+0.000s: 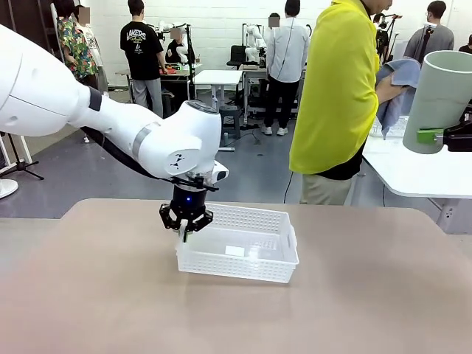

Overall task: Clean and organize the cups into the basket.
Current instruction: Pick up the Organizing basket and move it to the center of the table, then pick up the Reusable plastic cup from the right side of the table and place it inside the Organizing basket.

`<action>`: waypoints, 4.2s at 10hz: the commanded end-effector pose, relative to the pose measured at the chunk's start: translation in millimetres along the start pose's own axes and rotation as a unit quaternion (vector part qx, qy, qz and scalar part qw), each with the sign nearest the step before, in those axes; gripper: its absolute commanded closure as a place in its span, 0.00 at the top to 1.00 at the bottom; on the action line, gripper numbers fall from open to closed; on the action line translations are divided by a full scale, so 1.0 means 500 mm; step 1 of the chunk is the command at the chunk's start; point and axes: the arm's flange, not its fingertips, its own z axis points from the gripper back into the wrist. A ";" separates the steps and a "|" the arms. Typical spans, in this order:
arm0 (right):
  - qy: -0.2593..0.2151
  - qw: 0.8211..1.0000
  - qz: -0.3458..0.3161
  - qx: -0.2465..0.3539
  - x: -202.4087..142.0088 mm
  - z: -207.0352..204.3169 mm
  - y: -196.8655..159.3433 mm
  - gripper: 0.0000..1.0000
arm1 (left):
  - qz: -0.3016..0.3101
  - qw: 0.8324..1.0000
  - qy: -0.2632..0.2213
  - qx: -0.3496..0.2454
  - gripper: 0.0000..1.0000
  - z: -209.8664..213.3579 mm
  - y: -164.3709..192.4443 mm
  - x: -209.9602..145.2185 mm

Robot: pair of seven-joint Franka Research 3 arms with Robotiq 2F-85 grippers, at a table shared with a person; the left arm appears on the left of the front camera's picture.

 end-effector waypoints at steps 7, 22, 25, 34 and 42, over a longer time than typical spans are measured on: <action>0.137 0.984 0.053 0.097 0.040 -0.118 0.062 0.80 | 0.009 1.000 0.000 0.001 0.00 0.002 -0.009 -0.003; 0.535 0.819 0.096 0.184 -0.064 -0.547 0.121 0.80 | 0.009 1.000 0.000 0.001 0.00 0.002 -0.009 -0.003; 0.562 0.793 0.122 0.200 -0.060 -0.593 0.142 0.81 | 0.009 1.000 0.000 0.001 0.00 0.002 -0.009 -0.003; 0.524 0.783 0.166 0.292 -0.074 -0.799 0.208 0.81 | 0.009 1.000 0.000 0.001 0.00 0.002 -0.009 -0.003; 0.476 0.806 0.138 0.325 -0.139 -0.813 0.208 0.81 | 0.009 1.000 0.000 0.001 0.00 0.002 -0.009 -0.003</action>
